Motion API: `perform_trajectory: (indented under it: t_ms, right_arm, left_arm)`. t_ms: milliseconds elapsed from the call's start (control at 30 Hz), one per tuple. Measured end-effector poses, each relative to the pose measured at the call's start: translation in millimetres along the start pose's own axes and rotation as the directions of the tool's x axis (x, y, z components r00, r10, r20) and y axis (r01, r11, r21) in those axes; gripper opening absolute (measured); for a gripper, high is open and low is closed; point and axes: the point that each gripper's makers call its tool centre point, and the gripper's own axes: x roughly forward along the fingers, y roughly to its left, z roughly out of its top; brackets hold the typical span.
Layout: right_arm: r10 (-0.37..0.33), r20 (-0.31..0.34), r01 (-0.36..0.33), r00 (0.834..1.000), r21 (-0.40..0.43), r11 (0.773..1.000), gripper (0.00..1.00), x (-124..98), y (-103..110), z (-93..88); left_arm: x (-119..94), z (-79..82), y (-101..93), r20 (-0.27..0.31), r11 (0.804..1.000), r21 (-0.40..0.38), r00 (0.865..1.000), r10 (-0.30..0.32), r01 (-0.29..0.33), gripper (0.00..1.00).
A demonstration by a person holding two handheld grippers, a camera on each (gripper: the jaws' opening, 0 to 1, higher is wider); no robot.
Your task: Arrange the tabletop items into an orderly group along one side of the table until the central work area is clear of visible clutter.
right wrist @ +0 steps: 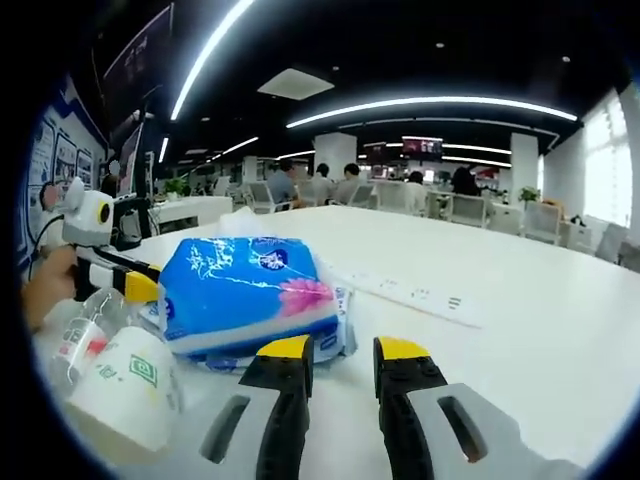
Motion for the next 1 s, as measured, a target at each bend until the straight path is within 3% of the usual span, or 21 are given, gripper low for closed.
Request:
perform_trajectory:
  t_ms: [200, 433, 700, 1000]
  right_arm:
    - [-0.005, -0.003, 0.005, 1.000, 0.021, 1.000, 0.17, 5, -3, -1.3]
    - [0.006, -0.025, -0.006, 1.000, -0.012, 1.000, 0.12, 11, -3, -8.1]
    - [-0.004, -0.024, 0.003, 1.000, -0.018, 1.000, 0.06, 9, -4, -7.3]
    - [-0.008, -0.021, 0.008, 1.000, -0.008, 1.000, 0.01, 6, -3, -5.8]
  left_arm:
    - [1, -1.8, 0.1, 0.000, 1.000, -0.029, 1.000, -0.009, 0.009, 0.29]
    - [4, -1.4, 0.5, 0.004, 0.999, -0.040, 1.000, -0.014, 0.014, 0.28]
    - [7, -1.5, -2.2, 0.018, 0.997, -0.072, 1.000, -0.025, 0.026, 0.22]
    - [8, -0.2, -2.4, 0.029, 0.997, -0.072, 0.999, -0.013, 0.015, 0.08]
